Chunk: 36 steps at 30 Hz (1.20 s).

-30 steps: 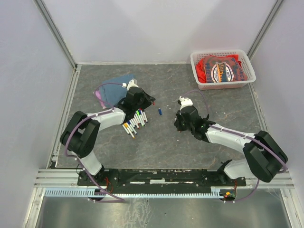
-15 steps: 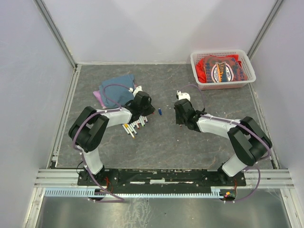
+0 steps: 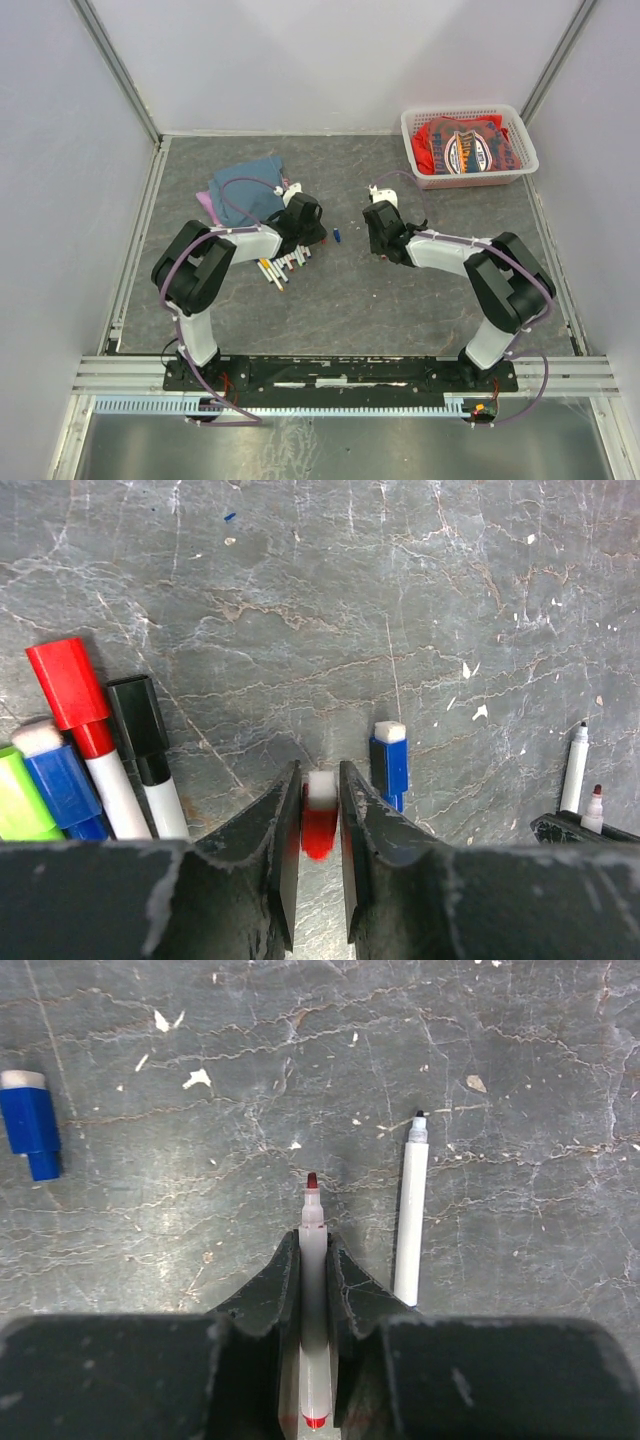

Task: Open the pen caps
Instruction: Place the pen cap at the center of the board.

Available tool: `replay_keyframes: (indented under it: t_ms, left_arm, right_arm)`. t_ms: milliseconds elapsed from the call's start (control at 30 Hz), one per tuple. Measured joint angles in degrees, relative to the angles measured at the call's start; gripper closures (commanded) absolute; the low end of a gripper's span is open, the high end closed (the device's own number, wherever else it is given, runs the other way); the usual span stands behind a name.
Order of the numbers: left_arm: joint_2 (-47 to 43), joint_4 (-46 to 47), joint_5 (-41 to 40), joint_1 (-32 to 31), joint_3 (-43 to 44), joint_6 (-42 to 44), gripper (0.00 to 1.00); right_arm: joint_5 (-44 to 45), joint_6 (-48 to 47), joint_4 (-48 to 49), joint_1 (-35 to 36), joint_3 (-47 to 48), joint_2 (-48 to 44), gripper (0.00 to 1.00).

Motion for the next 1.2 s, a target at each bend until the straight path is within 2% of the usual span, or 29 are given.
replay_keyframes:
  t_ms: [200,867,967,1200]
  left_arm:
    - [1.0,0.1,0.0,-0.4,0.9,0.0,0.67]
    - [1.1,-0.3,-0.9,-0.7,1.3,0.0,0.66]
    - [1.0,-0.4,-1.4,-0.7,1.3,0.0,0.63]
    - [-3.7,-0.8,-3.1,-0.7,0.2,0.0,0.59]
  right_arm:
    - [1.3,-0.8,-0.3,-0.2,0.2,1.3,0.76]
    - [2.6,-3.0,-1.4,-0.8,1.7,3.1,0.73]
    - [2.9,-3.4,-1.5,-0.8,1.7,3.0,0.71]
    - [2.4,-4.2,-2.5,-0.5,1.7,-1.8,0.65]
